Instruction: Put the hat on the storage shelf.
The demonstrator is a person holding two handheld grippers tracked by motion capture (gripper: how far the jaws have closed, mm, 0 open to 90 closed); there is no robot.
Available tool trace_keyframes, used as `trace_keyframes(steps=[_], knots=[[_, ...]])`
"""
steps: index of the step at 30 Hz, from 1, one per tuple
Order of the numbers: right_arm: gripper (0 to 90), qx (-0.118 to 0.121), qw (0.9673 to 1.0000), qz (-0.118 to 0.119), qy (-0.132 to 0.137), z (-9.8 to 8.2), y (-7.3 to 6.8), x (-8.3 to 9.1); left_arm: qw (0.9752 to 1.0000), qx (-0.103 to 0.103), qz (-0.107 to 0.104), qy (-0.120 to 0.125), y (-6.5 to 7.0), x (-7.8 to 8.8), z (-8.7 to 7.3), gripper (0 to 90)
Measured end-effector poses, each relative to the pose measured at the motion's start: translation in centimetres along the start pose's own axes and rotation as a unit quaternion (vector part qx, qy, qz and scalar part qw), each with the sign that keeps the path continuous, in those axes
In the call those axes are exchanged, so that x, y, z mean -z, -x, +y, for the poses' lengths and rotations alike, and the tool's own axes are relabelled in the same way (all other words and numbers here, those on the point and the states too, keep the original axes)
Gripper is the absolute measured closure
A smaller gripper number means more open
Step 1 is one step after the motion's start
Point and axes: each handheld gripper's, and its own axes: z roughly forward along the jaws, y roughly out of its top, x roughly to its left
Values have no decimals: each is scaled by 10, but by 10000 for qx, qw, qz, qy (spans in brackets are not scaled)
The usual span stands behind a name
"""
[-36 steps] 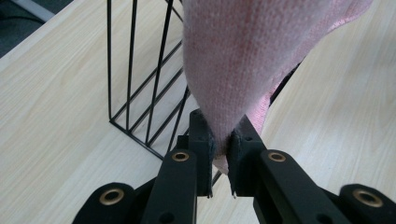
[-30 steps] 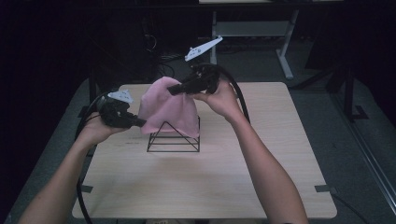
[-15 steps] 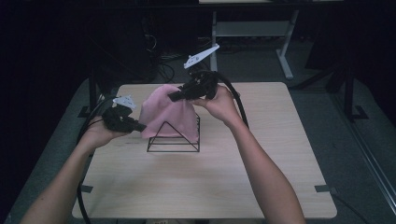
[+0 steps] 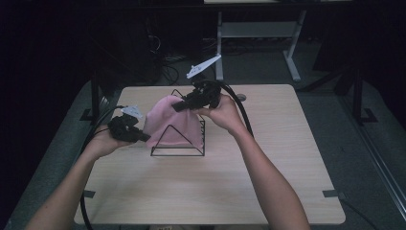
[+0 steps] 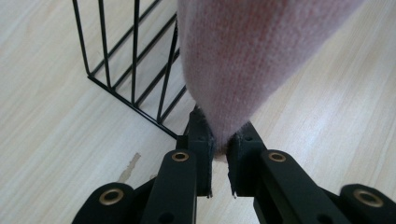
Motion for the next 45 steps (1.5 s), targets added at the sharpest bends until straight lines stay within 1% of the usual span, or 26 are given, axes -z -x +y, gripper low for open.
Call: trace_keyframes(steps=[1, 3, 4, 7, 8, 11, 13, 14, 16, 22, 24, 27, 29, 31, 32, 35, 37, 38, 40, 41, 42, 43, 45], knots=[[744, 22, 10000, -6, -36, -1, 0, -1, 10000, 4, -6, -53, 0, -2, 0, 812], [742, -28, 10000, 45, -72, -3, 1, -4, 9999, -3, -4, -131, 1, -5, -1, 809], [740, -2, 9999, 46, -100, -3, 1, -5, 9999, -43, 1, -152, 1, -6, -1, 809], [735, -21, 9999, 82, -132, -7, 1, -8, 9998, -30, -27, -201, 0, -11, -4, 808], [735, -29, 9999, 80, -143, -8, 1, -8, 9998, 24, -32, -169, 0, -14, -6, 808], [732, -68, 9997, 122, -202, -13, 2, -12, 9998, 38, -43, -212, 0, -18, -9, 808], [731, -96, 9995, 146, -262, -16, 2, -14, 9996, 30, -46, -290, 0, -22, -10, 808], [732, -113, 9995, 149, -267, -17, 3, -14, 9994, -21, -42, -351, 0, -22, -9, 808], [733, -138, 9994, 146, -276, -20, 3, -15, 9993, -27, -26, -367, 0, -25, -8, 809], [716, -213, 9991, 193, -325, -29, 5, -17, 9984, -97, -15, -561, 0, -34, -8, 809], [690, -271, 9986, 220, -388, -30, 6, -19, 9978, -125, -10, -649, -1, -37, -9, 808], [676, -228, 9985, 256, -429, -31, 5, -20, 9969, -135, -9, -779, -3, -41, -10, 809], [675, -237, 9984, 286, -420, -31, 5, -20, 9971, -92, -21, -758, -4, -43, -13, 810], [680, -185, 9987, 296, -384, -31, 5, -19, 9969, -70, -38, -784, -5, -44, -15, 809], [703, -221, 9986, 319, -365, -32, 5, -19, 9971, -66, -54, -759, -5, -44, -15, 809], [762, -243, 9986, 307, -355, -33, 4, -20, 9977, -50, -125, -671, -5, -42, -15, 731], [787, -197, 9987, 313, -344, -33, 4, -22, 9982, -106, -118, -584, -4, -38, -15, 677], [793, -178, 9987, 312, -361, -34, 4, -23, 9986, -50, -144, -499, -4, -37, -14, 644], [795, -207, 9986, 324, -371, -34, 4, -24, 9990, -61, -130, -424, -4, -33, -13, 636], [797, -225, 9985, 326, -379, -34, 4, -24, 9991, -64, -143, -388, -4, -31, -12, 637], [797, -194, 9987, 316, -362, -34, 5, -25, 9991, -109, -169, -373, -5, -29, -11, 649], [798, -206, 9986, 318, -361, -35, 5, -25, 9992, -109, -216, -326, -4, -27, -10, 676], [798, -238, 9986, 320, -343, -36, 5, -25, 9995, -134, -155, -254, -5, -24, -10, 773]])
